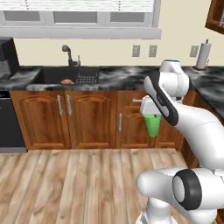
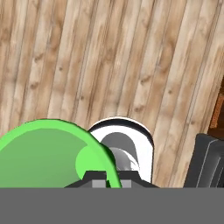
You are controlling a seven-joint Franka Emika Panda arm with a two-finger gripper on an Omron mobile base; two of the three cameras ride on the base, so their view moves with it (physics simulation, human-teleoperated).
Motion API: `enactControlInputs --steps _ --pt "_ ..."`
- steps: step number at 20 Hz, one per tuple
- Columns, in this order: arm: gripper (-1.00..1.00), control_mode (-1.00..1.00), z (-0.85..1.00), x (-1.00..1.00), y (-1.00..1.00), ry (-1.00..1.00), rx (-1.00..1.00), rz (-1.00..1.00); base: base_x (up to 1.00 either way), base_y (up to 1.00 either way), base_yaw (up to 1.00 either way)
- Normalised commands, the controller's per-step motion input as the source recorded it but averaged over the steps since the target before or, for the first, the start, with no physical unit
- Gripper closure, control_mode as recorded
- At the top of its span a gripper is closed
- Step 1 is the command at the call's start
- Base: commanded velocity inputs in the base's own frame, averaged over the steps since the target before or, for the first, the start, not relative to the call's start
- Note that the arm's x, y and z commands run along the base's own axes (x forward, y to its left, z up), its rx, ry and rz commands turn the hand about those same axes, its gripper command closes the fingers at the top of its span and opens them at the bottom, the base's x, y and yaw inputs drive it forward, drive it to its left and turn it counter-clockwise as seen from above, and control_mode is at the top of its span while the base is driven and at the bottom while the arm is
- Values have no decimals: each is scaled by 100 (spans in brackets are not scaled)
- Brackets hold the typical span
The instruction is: Pick the cup and cup and place them in the sink. Then turn on the water.
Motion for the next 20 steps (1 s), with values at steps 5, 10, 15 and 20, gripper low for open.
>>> enactControlInputs --steps 5,10,15,20 --pt "100 100 0 0 0 0 0 0 86 46 -14" --pt "100 100 0 0 0 0 0 0 100 40 -15" --pt "100 100 0 0 0 0 0 0 96 38 -9" --pt "100 100 0 0 0 0 0 0 72 38 -1"
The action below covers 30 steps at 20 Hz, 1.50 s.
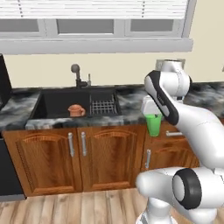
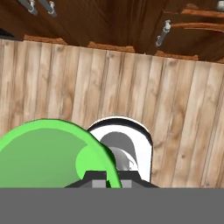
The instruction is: Pick the cup and cup and place them in the sink. Then turn on the water.
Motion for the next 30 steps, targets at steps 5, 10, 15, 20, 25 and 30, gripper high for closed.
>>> enactControlInputs --steps 5,10,15,20,25,30 --pt "100 100 0 0 0 0 0 0 68 54 -1" --pt "100 100 0 0 0 0 0 0 71 65 -2" --pt "100 100 0 0 0 0 0 0 65 53 -1" --pt "100 100 0 0 0 0 0 0 60 36 0" --pt "100 100 0 0 0 0 0 0 32 29 -1" --pt "100 100 0 0 0 0 0 0 11 43 -9"
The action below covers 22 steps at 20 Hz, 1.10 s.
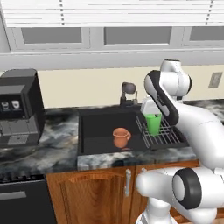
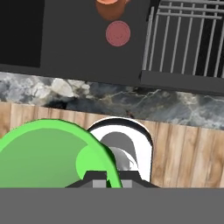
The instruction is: Pick the cup and cup and place them in the sink. Then turn on the water.
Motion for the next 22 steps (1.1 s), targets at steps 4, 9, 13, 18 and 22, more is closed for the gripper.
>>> enactControlInputs --steps 4,9,13,18,22 --pt "100 100 0 0 0 0 0 0 33 62 -11" --pt "100 100 0 0 0 0 0 0 39 54 -11" --pt "100 100 0 0 0 0 0 0 38 34 -8" --pt "100 100 0 0 0 0 0 0 36 28 -7" --pt "100 100 0 0 0 0 0 0 21 14 -1"
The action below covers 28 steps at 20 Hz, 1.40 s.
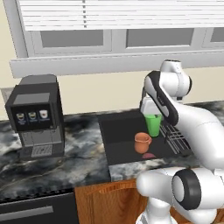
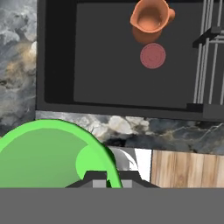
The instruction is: Pick the cup and cup and place them in the sink. Then turn on the water.
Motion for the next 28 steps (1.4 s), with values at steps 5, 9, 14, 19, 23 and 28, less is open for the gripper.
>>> enactControlInputs --steps 5,9,14,19,23,28 --pt "100 100 0 0 0 0 0 0 45 23 0" --pt "100 100 0 0 0 0 0 0 27 16 0" --pt "100 100 0 0 0 0 0 0 23 20 0" --pt "100 -100 -14 53 35 -1 0 0 0 0 0" --pt "100 -100 -19 68 45 -5 -1 0 0 0 0" --pt "100 -100 -26 59 16 -5 0 0 0 0 0"
